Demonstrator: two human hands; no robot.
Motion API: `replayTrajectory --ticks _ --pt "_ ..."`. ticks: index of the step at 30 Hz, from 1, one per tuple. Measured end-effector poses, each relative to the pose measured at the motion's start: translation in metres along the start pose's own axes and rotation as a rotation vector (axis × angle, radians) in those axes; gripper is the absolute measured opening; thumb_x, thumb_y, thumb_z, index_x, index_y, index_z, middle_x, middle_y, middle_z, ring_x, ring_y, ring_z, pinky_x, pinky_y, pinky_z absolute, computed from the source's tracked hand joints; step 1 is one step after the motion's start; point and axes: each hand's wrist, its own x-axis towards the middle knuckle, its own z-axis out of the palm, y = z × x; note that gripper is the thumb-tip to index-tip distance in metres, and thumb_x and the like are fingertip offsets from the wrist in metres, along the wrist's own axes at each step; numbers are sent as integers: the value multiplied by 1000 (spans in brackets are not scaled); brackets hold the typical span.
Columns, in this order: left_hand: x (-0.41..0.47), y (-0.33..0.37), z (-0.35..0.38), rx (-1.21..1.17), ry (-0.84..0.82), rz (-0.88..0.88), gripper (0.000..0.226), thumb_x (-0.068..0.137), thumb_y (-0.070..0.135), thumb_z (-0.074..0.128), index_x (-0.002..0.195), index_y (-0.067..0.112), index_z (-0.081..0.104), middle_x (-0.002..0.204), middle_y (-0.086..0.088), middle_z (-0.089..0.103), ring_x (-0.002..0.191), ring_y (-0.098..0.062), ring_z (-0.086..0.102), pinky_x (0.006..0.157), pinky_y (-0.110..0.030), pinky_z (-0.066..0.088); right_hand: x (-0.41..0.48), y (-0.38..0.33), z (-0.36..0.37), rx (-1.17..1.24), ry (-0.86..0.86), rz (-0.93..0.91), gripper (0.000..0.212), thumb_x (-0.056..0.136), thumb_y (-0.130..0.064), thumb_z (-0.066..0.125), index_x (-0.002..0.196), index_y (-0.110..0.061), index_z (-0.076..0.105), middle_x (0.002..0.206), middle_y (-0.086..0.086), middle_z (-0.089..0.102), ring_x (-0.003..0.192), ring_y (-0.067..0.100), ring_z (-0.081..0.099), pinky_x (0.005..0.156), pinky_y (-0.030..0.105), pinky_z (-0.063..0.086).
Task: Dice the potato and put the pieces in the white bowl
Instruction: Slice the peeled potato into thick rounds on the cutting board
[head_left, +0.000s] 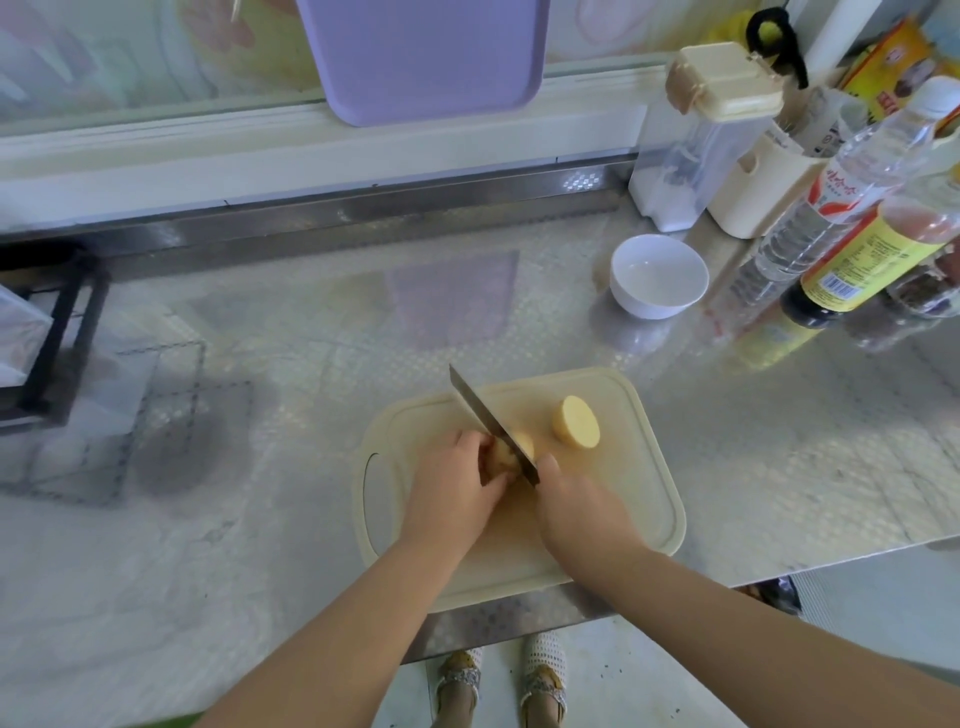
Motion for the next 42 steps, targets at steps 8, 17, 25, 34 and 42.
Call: replayTrajectory --ticks 8,17,25,34,42 --pt "0 11 1 61 -12 52 35 83 47 67 110 27 59 102 12 51 93 -13 56 77 -35 52 -3 15 -11 -11 56 -34 10 106 -25 33 113 -23 40 85 0 57 76 23 62 70 41 57" --pt "-3 3 4 112 -9 74 35 84 44 67 112 26 59 114 10 52 96 -16 60 74 -24 45 -21 17 -25 113 132 -78 16 108 -32 30 117 -23 39 82 3 60 76 27 64 73 47 56" --pt "19 29 -12 182 -54 269 57 84 49 66 133 33 44 132 11 44 117 -16 50 97 -34 46 -22 51 -65 282 366 -8 15 106 -27 39 93 -18 40 68 3 56 58 24 56 54 44 46" --pt "66 74 22 368 -293 351 61 84 45 66 136 21 46 135 -1 46 116 -26 55 96 -38 45 -13 69 -76 338 410 85 20 104 -25 38 87 -15 38 68 10 58 57 32 61 58 55 53" --pt "58 24 -52 192 -224 -213 49 81 54 63 113 18 56 108 -3 61 99 -25 60 83 -35 50 -4 55 -72 358 359 48 21 105 -26 37 86 -18 37 69 7 58 55 29 60 55 53 55"
